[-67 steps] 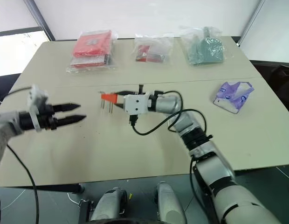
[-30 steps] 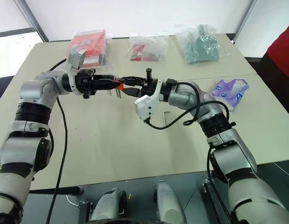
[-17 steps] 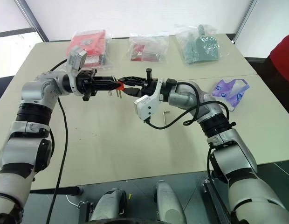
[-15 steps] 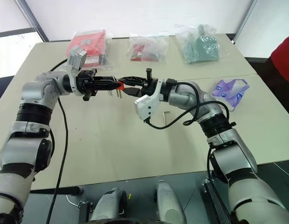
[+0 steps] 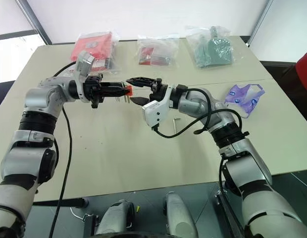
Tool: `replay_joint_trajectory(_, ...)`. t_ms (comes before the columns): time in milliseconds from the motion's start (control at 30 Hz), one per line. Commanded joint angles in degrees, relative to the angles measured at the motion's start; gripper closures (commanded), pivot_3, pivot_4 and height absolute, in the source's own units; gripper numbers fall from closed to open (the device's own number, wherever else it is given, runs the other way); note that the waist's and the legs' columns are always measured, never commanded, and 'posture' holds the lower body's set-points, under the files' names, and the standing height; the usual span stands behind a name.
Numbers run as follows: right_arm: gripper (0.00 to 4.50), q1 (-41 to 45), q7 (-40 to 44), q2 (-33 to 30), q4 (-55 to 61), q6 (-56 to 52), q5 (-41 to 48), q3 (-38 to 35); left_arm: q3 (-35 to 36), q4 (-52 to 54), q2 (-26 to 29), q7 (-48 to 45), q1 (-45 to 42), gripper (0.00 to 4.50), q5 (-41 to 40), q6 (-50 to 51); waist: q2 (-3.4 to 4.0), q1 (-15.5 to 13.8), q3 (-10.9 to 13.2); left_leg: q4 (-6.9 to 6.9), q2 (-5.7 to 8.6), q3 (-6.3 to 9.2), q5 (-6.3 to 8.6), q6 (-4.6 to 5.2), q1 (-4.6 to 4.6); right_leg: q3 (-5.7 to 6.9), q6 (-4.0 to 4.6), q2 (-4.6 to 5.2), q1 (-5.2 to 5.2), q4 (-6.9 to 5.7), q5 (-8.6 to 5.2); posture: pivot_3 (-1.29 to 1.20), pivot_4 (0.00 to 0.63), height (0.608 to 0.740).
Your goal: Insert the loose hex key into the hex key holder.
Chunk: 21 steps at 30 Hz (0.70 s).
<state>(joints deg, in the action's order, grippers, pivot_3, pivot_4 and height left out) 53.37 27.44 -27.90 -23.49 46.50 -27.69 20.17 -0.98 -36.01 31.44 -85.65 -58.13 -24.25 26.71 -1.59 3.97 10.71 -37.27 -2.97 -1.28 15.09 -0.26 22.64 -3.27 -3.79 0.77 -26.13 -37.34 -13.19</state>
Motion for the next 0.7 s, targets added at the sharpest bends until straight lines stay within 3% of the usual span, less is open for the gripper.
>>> replay_joint_trajectory(33,0.11,0.17,-0.29,-0.60,2.86,-0.73,0.56,-1.00,1.18,1.19,0.69,0.03,-0.11,4.34,-0.05,-0.67,0.00,-0.03,0.00,0.00,0.00,0.00,0.00,0.00,0.00,0.00,0.00,0.00,0.00,0.00,0.00,0.00,0.150,0.740)
replay_joint_trajectory(133,0.11,-1.19,0.71,-3.18,3.98,-1.68,0.16,-1.69,1.19,1.50,1.16,0.03,0.34,4.34,0.11,-0.71,0.00,-0.07,0.00,-0.03,0.00,0.00,0.00,0.00,0.00,0.00,0.00,0.01,0.01,0.00,0.00,0.00,0.150,0.740)
replay_joint_trajectory(233,0.11,-5.44,6.96,-5.99,8.92,-13.50,7.92,-5.51,2.00,2.18,2.05,0.54,1.27,4.34,-0.20,-0.72,0.00,-0.30,0.00,-0.02,0.00,0.00,0.00,0.00,0.00,0.00,0.00,0.01,0.04,0.01,0.00,0.00,0.150,0.740)
replay_joint_trajectory(267,0.11,-7.15,10.21,-5.80,12.32,-22.06,12.38,-7.11,2.18,2.53,2.24,0.84,1.57,4.34,-0.29,-0.91,0.00,-0.32,0.00,-0.02,0.01,0.00,0.00,0.00,0.01,0.00,0.00,0.02,0.04,0.02,0.00,0.00,0.150,0.740)
replay_joint_trajectory(333,0.11,-10.77,17.67,-5.08,23.79,-52.54,24.41,-11.05,2.91,3.94,2.27,2.01,2.33,4.34,-0.97,-0.85,0.00,-0.56,0.00,-0.06,0.00,0.00,0.00,0.00,0.02,0.00,0.00,0.02,0.04,-0.01,0.00,0.00,0.150,0.740)
replay_joint_trajectory(400,0.11,-10.90,20.09,-4.45,34.36,-86.82,36.72,-15.50,3.70,6.03,2.01,3.20,3.23,4.34,-1.87,-0.15,0.01,-0.57,0.00,-0.13,-0.04,0.03,0.00,0.00,0.01,0.01,0.00,0.01,0.02,-0.13,0.00,0.00,0.150,0.740)
replay_joint_trajectory(500,0.11,-8.35,21.30,-4.33,43.10,-119.07,49.13,-21.23,4.02,9.74,1.32,4.58,5.07,4.34,-2.53,0.77,0.03,-1.02,-0.01,-0.19,-0.09,0.04,0.00,0.00,-0.08,0.03,0.02,0.00,0.02,-0.31,0.00,0.00,0.150,0.740)
replay_joint_trajectory(600,0.11,-6.06,17.74,-1.03,43.87,-137.10,54.11,-27.12,4.09,12.95,0.57,6.06,6.75,4.34,-3.31,1.11,0.03,-1.47,-0.02,-0.19,-0.07,0.04,0.00,0.01,-0.17,0.03,0.04,-0.03,0.04,-0.41,0.00,0.00,0.150,0.740)
replay_joint_trajectory(700,0.11,-7.12,11.97,-0.52,41.44,-139.00,60.48,-28.90,4.55,14.90,-0.58,7.91,7.72,4.34,-4.05,1.15,0.03,-1.76,-0.02,-0.21,-0.05,0.07,0.00,0.01,-0.16,0.05,0.06,-0.04,0.09,-0.40,-0.01,0.00,0.150,0.740)
